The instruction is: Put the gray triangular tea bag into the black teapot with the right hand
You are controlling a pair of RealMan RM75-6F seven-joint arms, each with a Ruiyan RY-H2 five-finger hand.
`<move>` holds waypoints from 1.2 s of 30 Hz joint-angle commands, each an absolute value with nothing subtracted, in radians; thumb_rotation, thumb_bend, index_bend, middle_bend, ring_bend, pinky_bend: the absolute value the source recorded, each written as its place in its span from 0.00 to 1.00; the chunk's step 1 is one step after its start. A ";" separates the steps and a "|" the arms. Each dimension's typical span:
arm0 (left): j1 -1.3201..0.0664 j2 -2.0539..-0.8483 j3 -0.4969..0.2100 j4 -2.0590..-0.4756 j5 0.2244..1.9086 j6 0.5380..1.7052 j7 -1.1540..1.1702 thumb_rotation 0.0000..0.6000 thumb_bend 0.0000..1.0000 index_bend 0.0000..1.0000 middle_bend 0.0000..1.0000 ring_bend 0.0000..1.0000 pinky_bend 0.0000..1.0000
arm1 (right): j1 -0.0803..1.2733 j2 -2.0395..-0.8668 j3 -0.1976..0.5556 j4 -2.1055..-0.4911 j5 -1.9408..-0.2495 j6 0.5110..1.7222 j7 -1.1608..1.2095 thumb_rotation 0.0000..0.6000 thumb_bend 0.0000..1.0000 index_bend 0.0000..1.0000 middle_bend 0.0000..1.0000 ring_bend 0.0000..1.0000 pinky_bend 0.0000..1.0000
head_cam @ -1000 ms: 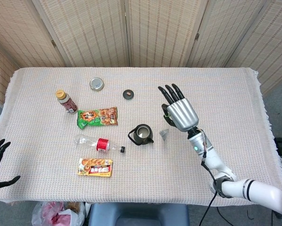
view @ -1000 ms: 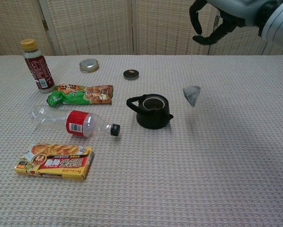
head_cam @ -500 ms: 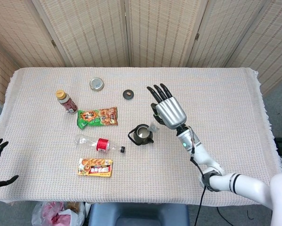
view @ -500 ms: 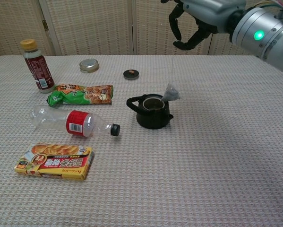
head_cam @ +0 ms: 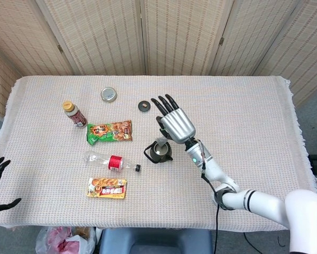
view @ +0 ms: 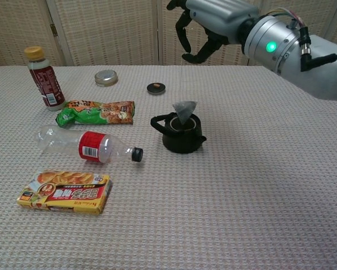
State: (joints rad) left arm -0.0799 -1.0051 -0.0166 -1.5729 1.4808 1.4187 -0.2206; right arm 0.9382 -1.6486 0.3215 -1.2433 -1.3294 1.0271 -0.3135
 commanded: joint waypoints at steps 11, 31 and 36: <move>-0.076 -1.003 -0.015 -1.576 1.489 1.429 -0.220 1.00 0.13 0.00 0.00 0.00 0.07 | 0.938 -1.653 0.285 -1.265 -1.348 1.040 -0.325 1.00 0.29 0.67 0.07 0.00 0.00; -0.077 -1.003 -0.012 -1.575 1.496 1.430 -0.232 1.00 0.13 0.00 0.00 0.00 0.07 | 0.920 -1.688 0.224 -1.215 -1.388 1.049 -0.274 1.00 0.28 0.67 0.07 0.00 0.00; -0.079 -1.005 -0.010 -1.577 1.498 1.424 -0.223 1.00 0.13 0.00 0.00 0.00 0.07 | 0.892 -1.703 0.220 -1.117 -1.342 1.024 -0.215 1.00 0.28 0.67 0.07 0.00 0.00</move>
